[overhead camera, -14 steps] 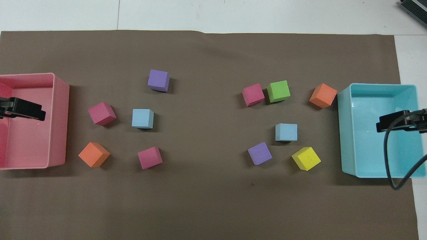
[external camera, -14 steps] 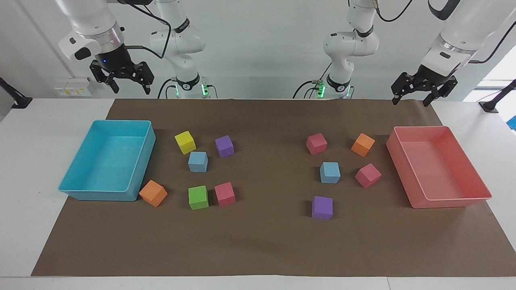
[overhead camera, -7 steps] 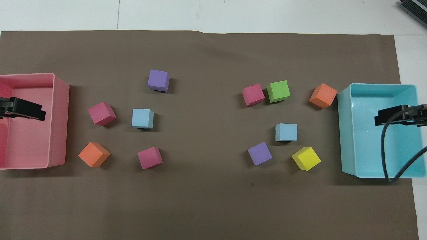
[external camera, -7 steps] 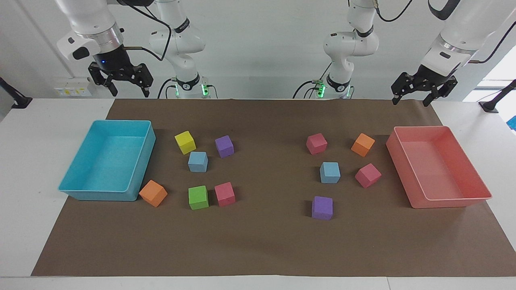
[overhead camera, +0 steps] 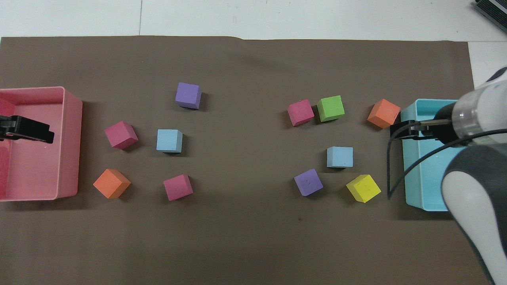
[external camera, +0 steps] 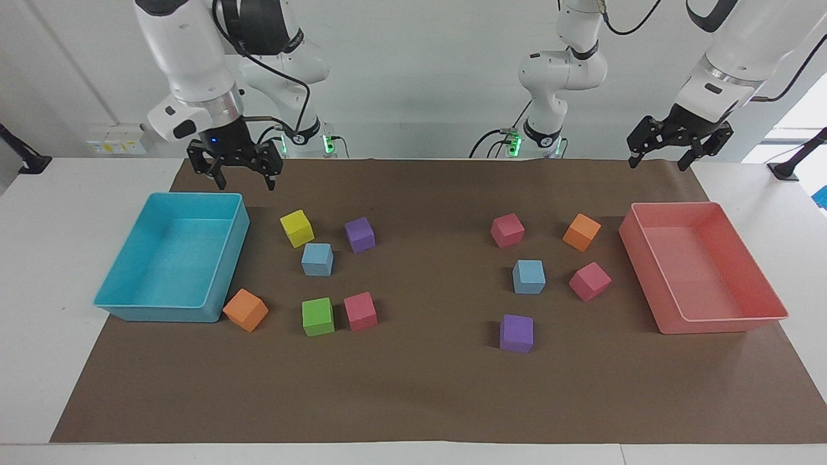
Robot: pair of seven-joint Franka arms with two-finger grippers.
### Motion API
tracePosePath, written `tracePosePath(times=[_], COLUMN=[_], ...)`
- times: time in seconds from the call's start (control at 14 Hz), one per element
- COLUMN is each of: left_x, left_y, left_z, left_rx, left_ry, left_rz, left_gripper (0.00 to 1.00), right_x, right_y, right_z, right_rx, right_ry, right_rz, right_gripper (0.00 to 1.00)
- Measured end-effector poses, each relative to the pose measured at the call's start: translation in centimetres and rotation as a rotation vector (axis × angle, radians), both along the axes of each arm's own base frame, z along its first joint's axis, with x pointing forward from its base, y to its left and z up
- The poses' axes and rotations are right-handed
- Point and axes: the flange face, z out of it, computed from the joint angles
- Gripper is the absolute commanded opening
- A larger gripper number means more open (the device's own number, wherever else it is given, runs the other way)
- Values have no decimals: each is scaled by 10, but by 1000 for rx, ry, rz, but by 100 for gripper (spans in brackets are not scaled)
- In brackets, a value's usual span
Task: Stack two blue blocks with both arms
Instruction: 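Move the right gripper over the light blue cube near the blue bin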
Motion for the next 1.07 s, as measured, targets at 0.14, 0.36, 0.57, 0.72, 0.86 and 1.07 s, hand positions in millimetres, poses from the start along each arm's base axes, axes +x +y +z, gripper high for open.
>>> tracePosePath(times=[0.14,0.36,0.57,0.72,0.86,1.07], left_x=[0,0,0,0,0,0], left_y=[0,0,0,0,0,0], left_z=[0,0,0,0,0,0], left_rx=[0,0,0,0,0,0], left_ry=[0,0,0,0,0,0], left_rz=[0,0,0,0,0,0], left_gripper=[100,100,100,100,100,100], right_x=[10,23,20,16,10,7], right_y=[17,29,23,23,25,28], right_z=[-35,-98,-126,-145,-173,-200], right_rx=[11,19,29,41,42,40], right_ry=[11,16,47,34,22,22], right_rz=[20,39,60,60,62,67], right_gripper=[100,100,100,100,100,100])
